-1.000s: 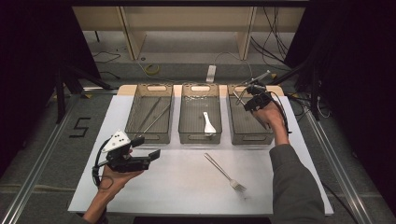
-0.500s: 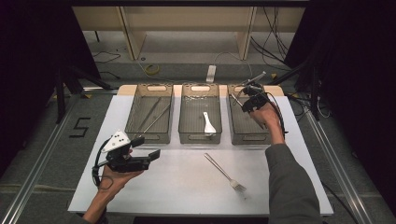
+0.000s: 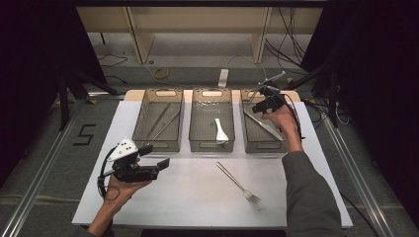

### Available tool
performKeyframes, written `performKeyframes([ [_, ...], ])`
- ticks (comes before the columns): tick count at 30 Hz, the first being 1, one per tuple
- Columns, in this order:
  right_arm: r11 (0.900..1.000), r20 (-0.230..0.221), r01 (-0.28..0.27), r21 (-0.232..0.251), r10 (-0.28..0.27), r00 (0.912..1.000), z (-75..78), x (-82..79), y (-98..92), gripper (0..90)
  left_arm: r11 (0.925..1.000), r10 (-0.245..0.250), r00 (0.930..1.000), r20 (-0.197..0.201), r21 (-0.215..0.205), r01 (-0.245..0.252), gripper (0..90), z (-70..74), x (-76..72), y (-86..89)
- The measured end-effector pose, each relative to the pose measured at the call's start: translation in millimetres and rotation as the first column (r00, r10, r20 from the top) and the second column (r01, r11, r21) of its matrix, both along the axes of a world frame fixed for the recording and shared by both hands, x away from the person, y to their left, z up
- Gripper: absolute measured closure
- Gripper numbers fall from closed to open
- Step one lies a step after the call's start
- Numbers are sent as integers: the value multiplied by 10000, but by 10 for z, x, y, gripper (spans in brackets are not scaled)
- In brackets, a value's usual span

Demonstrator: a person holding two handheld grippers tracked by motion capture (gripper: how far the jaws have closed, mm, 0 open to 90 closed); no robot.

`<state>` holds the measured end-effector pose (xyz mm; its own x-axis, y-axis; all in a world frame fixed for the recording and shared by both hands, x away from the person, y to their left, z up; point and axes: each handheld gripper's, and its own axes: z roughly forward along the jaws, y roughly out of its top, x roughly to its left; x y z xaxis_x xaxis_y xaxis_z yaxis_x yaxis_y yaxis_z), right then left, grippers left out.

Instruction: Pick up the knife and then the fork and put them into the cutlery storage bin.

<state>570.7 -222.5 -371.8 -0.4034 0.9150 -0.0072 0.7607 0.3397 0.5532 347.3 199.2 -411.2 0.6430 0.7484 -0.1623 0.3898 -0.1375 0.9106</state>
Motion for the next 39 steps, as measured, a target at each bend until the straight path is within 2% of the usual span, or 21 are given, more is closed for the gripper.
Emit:
performKeyframes([
  [2,9999,179,-104,132,101,9998,52,-33,12,483,10000,9,10000,9,4,-9,175,0,-2,-3],
  [8,9969,29,-752,250,752,9972,113,-180,105,389,10000,10,10000,-1,-8,-10,175,0,-2,-2],
  [12,9884,225,-1392,602,1381,9902,142,-330,177,351,10000,28,10000,14,-9,-28,175,0,-2,0],
  [14,9843,156,-1660,604,1654,9861,145,-415,229,328,10000,-6,10000,33,62,6,175,1,-3,3],
  [21,9575,417,-2830,555,2809,9588,175,-782,396,307,10000,27,10000,51,-29,-27,173,0,-4,1],
  [25,9472,511,-3189,341,3170,9470,161,-990,452,307,10000,29,10000,59,-31,-29,172,1,-5,2],
  [27,9404,410,-3382,356,3368,9407,129,-1069,463,307,10000,19,10000,53,-19,-19,172,0,-7,3],
  [29,9392,368,-3425,259,3415,9392,88,-1142,469,307,10000,3,10000,61,-1,-3,172,1,-7,6],
  [34,9276,83,-3721,334,3721,9282,-61,-1292,471,306,10000,3,10000,83,-31,-3,170,2,-7,8],
  [37,9181,29,-3948,358,3949,9187,-148,-1382,472,311,9999,36,9999,127,-146,-34,169,9,-9,16],
  [39,9121,-269,-4095,210,4099,9117,-194,-1443,490,312,9999,13,9999,156,-166,-10,168,11,-13,19],
])
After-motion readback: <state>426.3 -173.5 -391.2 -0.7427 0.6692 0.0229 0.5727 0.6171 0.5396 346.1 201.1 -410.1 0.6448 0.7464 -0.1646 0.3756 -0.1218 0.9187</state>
